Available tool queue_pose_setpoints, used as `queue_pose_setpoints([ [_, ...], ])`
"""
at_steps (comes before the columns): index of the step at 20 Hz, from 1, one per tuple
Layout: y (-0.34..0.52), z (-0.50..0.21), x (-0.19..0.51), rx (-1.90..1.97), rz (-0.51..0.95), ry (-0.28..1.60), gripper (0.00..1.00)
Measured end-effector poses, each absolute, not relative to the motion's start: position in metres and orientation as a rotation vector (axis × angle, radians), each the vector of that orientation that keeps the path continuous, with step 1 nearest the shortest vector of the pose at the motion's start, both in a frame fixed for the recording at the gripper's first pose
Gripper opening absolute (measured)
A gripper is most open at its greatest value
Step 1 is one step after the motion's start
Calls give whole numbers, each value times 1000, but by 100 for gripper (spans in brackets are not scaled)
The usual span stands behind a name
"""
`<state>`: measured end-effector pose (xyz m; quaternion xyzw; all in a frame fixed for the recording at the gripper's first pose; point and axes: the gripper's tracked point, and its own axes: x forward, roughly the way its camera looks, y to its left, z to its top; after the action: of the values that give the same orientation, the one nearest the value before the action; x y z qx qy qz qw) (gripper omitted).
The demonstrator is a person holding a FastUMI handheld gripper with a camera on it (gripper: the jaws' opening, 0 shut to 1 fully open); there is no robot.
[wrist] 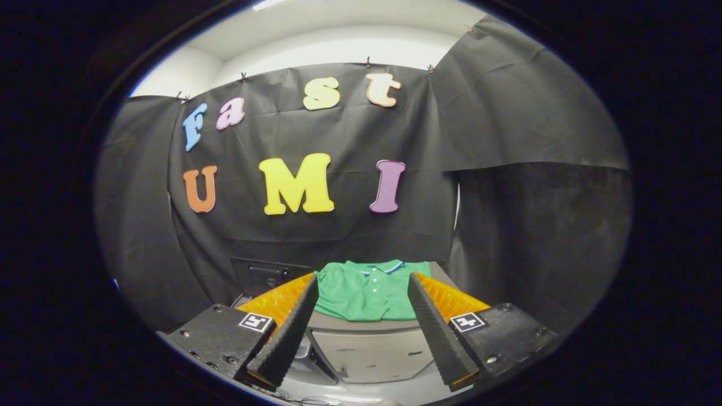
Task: Put the clothes into the washing machine and then close the washing machine lid.
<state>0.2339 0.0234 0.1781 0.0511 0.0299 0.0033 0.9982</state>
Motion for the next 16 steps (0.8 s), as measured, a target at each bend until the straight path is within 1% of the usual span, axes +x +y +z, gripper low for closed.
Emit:
queue_pose_setpoints([
  [4, 12, 191, 303, 54, 11, 86, 99],
  [7, 10, 178, 350, 23, 41, 153, 99],
  [10, 9, 161, 395, 1, 43, 198, 99],
  [13, 14, 131, 431, 41, 48, 287, 99],
  [16, 7, 102, 463, 40, 18, 370, 99],
])
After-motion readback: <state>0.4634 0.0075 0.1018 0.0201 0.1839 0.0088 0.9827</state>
